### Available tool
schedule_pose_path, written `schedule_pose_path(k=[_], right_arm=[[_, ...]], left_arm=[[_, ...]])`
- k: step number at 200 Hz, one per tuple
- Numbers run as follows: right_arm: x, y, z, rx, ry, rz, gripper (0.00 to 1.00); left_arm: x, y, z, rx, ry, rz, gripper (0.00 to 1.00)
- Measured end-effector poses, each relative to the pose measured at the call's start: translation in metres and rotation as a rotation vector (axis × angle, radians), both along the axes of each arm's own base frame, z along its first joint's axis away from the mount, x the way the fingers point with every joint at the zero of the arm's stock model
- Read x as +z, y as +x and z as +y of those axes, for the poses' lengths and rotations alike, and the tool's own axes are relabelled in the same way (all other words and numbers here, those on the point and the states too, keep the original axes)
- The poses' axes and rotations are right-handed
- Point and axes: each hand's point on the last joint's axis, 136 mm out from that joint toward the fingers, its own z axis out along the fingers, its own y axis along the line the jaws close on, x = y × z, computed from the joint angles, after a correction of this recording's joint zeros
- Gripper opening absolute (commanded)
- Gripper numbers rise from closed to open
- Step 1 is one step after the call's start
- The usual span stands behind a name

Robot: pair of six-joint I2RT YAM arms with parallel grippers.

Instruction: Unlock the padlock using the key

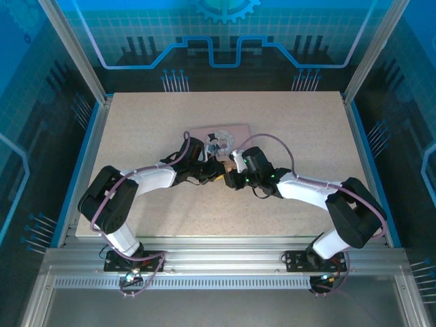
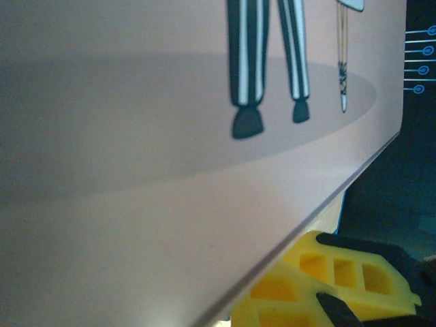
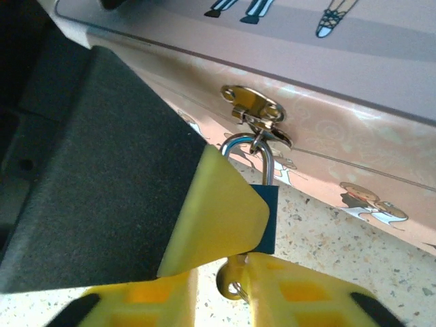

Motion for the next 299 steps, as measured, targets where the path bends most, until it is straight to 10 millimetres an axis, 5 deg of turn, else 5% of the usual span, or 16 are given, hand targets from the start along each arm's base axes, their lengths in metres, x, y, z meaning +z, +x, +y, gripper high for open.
schedule_pose_path(k=[128,186,218,239,299], right_arm=[[-0.003,0.001,-0.002,0.001,-0.021,-0.004,0.33],[-0.003,0.003,-0.002,0.007,-0.041,-0.007,0.06],[-0.003,0.003,0.0,0.012,-0.045,-0.008,0.1],[-0.006,0.003,0.0,0.013,-0.047,-0.001,0.28],[-0.019,-0.004,-0.005,0.016,-0.073,0.019,0.31]], left_arm=[[0.001,0.0,-0.001,-0.003,-0.004,-0.002,0.0],[-0.001,0.001,0.001,0.007,0.005,-0.005,0.0],[-0.003,0.001,0.003,0.011,0.009,-0.003,0.0],[-0.004,0.001,0.003,0.009,0.009,-0.006,0.0],[-0.013,-0.007,0.003,-0.024,0.031,-0.018,0.0]])
